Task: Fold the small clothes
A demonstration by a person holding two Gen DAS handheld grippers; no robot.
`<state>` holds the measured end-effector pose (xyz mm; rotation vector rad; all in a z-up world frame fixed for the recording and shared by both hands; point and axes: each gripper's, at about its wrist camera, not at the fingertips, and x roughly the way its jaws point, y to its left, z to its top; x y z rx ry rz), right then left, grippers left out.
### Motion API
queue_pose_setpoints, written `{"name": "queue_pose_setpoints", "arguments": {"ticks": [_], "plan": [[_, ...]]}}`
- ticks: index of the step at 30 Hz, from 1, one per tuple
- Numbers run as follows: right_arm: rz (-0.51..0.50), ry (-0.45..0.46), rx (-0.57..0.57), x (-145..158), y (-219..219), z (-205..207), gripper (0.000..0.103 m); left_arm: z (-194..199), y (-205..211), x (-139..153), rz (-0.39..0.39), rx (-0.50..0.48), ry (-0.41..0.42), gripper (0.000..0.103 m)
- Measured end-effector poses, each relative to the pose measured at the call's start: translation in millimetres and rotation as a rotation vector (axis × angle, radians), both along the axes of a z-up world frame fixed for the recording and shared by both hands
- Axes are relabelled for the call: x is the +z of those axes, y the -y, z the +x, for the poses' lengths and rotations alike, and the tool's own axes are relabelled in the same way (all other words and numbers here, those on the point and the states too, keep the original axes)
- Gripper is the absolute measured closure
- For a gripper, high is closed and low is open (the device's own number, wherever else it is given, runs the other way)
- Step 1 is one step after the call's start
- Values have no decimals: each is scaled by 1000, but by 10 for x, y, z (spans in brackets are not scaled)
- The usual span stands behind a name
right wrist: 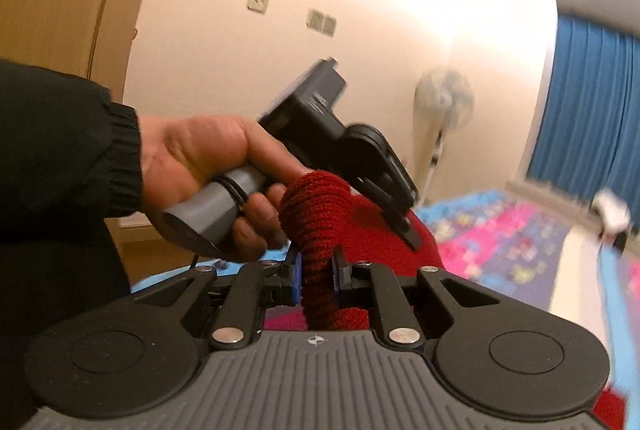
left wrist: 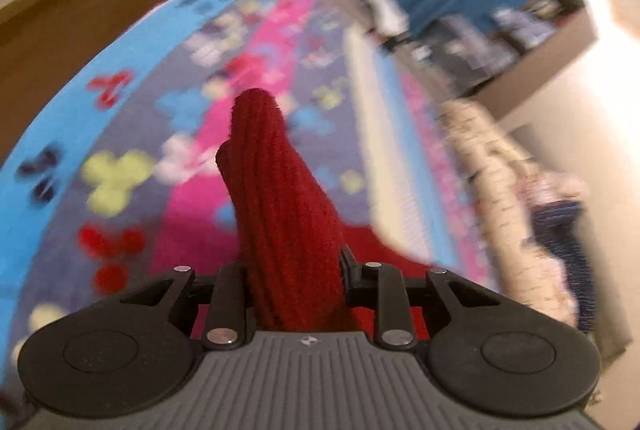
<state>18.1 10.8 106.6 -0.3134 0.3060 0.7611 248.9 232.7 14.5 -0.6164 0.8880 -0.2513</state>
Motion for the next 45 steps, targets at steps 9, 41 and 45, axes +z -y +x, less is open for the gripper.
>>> {"name": "queue_pose_setpoints", "arguments": {"ticks": [9, 41, 45], "plan": [[81, -191, -210, -54, 442, 238, 89, -196, 64, 148, 63, 189, 24, 37], [589, -704, -883, -623, 3313, 618, 40, -735, 2684, -414, 517, -580, 161, 57], [565, -691, -888, -665, 3252, 689, 43, -727, 2668, -339, 523, -580, 164, 57]]}}
